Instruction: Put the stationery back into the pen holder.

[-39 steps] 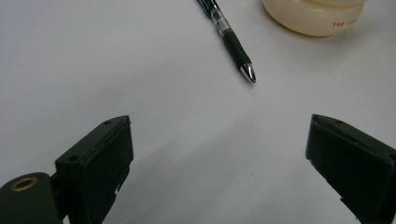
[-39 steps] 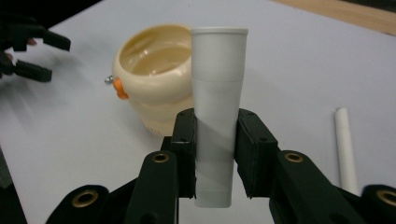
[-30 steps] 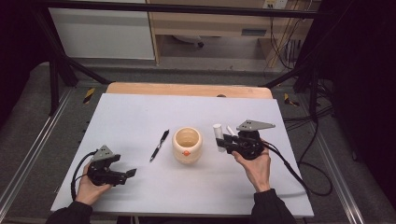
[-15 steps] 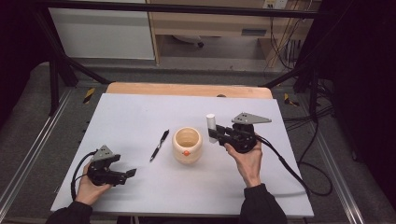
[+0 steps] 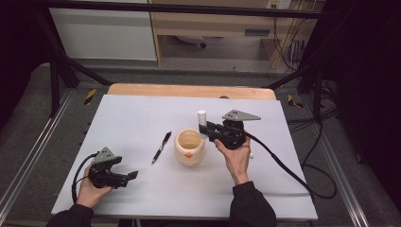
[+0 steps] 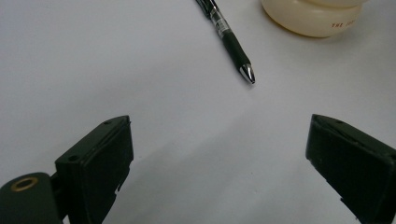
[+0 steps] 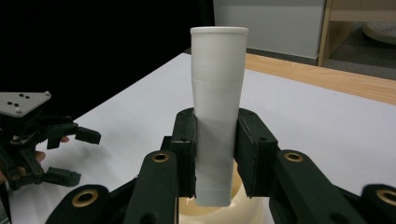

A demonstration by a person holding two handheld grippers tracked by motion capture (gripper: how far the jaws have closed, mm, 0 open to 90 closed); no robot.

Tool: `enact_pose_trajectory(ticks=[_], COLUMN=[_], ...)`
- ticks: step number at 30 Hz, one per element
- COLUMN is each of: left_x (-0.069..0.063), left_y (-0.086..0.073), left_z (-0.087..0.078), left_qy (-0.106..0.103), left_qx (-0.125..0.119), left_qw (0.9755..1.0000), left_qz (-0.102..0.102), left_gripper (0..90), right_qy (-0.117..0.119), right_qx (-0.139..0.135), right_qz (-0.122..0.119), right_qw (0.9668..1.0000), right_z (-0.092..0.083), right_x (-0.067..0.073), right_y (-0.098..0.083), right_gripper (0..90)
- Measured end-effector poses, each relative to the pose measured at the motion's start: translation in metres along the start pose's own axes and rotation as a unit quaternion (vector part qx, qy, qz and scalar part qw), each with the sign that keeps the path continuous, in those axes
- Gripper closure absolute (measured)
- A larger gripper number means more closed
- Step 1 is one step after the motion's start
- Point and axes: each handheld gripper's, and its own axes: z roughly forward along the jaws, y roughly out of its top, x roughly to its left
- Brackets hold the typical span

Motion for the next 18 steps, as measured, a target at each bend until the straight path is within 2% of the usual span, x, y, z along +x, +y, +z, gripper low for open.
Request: enact_pose_trajectory(ticks=[8,18], left_x=[0.0,-0.001], left_y=[0.0,0.0], left_z=[0.0,0.0], left_qy=[-0.001,-0.001], left_qx=[0.001,0.001], left_qw=[1.0,1.0], left_qz=[0.0,0.0], left_gripper=[7.6,7.6], right_qy=[0.008,0.013], right_qx=[0.001,0.017], right_qz=[0.006,0.012], right_qw=[1.0,0.9997], right_z=[0.019,0.039], right_x=[0.002,0.003], right_y=[-0.006,-0.02], right_gripper=[70.7,70.8])
